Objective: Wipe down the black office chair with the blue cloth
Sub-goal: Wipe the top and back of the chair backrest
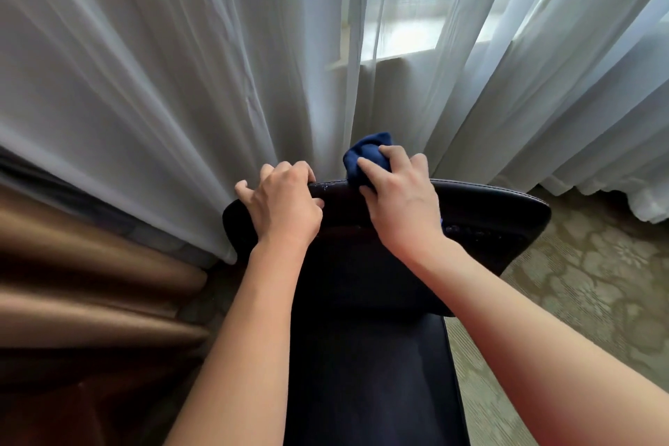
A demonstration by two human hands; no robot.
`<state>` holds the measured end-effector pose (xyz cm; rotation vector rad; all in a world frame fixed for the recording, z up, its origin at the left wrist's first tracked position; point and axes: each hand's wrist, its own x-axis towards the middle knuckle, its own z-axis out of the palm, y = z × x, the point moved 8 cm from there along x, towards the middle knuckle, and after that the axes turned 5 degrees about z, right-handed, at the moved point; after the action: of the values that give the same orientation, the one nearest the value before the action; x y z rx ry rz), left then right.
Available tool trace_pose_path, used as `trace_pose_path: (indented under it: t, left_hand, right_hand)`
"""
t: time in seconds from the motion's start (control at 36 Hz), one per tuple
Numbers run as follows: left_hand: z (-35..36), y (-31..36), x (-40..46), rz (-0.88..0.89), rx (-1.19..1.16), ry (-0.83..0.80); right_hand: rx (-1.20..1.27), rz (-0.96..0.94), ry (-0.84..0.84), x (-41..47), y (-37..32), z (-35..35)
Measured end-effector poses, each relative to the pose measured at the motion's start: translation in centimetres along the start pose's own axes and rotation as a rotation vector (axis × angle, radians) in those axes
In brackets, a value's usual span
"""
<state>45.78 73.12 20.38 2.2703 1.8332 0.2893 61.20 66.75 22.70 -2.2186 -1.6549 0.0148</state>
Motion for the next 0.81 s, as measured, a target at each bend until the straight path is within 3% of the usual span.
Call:
trace_pose_path:
  t: [0.17,0.42,0.58,0.81]
  left_hand:
    - [0.4,0.2,-0.3,-0.007,-0.044,-0.034]
    - [0.7,0.4,-0.2,-0.003,-0.07,-0.048]
    - [0.6,0.5,0.0,0.025,-0.062,0.015]
    - [0.4,0.2,0.3,0.04,-0.05,0.0]
  right_hand:
    - [0.183,-0.029,-0.029,0.1,3.0,-1.9]
    - [0.143,0.13,0.025,-1.2,8.0,-3.5]
    - [0.053,0.127,0.027,-0.7,5.1,-2.4]
    - [0.039,-0.034,-0.08,0.0,-3.2,1.0]
